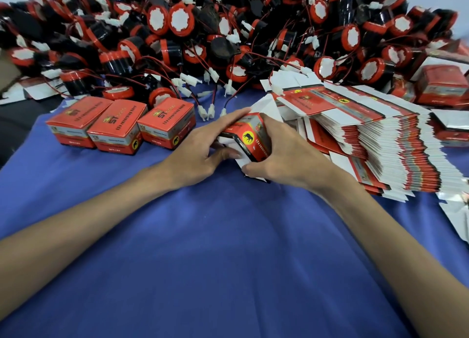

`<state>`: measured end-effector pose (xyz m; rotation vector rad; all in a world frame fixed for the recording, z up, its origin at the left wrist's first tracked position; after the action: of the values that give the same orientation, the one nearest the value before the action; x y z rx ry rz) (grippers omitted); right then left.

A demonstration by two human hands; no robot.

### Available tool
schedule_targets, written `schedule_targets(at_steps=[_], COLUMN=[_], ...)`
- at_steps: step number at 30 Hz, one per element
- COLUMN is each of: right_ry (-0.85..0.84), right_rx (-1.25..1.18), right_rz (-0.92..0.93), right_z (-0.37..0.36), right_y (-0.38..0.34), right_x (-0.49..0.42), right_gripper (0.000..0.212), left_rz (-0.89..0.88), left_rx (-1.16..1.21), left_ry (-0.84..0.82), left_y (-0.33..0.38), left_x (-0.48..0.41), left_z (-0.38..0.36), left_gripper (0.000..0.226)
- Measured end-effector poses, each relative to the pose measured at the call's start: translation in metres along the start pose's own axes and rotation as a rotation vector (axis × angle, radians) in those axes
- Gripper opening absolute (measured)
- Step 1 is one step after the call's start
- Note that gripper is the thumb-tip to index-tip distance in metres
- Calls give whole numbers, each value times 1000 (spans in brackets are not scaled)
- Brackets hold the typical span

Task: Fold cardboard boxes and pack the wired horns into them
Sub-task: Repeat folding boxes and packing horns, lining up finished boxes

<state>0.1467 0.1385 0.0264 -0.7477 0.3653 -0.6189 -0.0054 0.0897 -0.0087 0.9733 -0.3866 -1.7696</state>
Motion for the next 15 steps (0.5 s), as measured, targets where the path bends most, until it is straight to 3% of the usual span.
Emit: schedule_targets(at_steps=[7, 15], right_ry=[-66, -142], right_rx=[-67, -177], right_rz=[-93, -137], right_z=[5, 10], right_y=[0, -2], right_x=[5, 8], right_gripper=[26, 30], left_rz=[11, -73], left_rx=[9, 139], left_ry=[-134, -250], left_y=[-3, 6], left_x=[1, 5], left_z=[-7, -12], left_gripper=[66, 62])
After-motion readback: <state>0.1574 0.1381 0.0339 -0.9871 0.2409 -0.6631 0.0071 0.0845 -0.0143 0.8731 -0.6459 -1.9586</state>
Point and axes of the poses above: each hand's wrist, its own x-axis away from the middle knuckle, its own z-axis out of the back of the hand, y = z × x, the point moved 3 cm from there along -x, towards the middle knuckle, and after that the axes turned 2 degrees about -y, right-handed, at the moved point
